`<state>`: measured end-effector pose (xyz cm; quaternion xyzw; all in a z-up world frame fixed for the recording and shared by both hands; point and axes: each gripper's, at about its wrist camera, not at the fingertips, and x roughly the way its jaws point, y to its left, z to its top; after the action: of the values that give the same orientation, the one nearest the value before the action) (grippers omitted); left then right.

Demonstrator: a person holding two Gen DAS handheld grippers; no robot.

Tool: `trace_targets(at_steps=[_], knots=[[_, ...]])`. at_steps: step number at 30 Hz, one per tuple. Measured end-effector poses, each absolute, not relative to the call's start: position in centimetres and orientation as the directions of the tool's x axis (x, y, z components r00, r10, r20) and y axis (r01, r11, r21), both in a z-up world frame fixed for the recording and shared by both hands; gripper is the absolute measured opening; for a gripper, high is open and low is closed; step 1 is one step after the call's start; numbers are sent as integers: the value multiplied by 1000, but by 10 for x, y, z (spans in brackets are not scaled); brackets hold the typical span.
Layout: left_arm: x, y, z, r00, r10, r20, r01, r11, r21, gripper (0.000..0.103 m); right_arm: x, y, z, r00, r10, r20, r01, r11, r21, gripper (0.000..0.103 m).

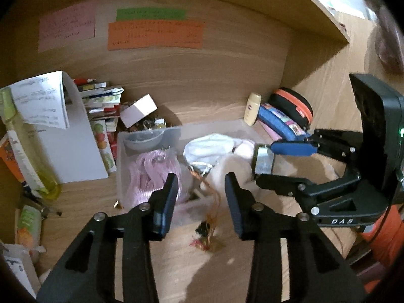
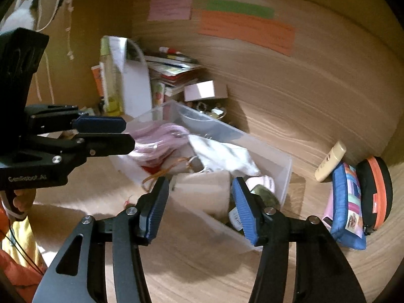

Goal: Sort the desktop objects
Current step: 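Carry the card and small item into the clear box and release both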

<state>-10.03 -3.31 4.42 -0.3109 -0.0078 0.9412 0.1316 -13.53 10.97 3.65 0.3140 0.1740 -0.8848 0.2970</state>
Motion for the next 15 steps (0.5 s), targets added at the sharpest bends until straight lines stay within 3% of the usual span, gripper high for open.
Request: trace_targets(at_steps=[3, 8, 12, 15], knots=[[-91, -31, 34, -756, 246, -607, -248, -965, -82, 47, -125, 109, 36, -626, -422, -656, 644, -754, -130, 49], [-93, -21, -4, -679, 243, -693, -262, -962, -80, 48, -112, 112, 32, -617, -429, -660, 654, -746, -126, 49], [-112, -15, -37, -580, 274, -767, -268, -954, -138, 48, -109, 116, 22, -601, -419, -681, 655, -746, -120, 50], [-125, -15, -52, -528, 295, -797, -250, -950, -186, 48, -109, 119, 13, -583, -404, -705, 656, -746, -115, 56]])
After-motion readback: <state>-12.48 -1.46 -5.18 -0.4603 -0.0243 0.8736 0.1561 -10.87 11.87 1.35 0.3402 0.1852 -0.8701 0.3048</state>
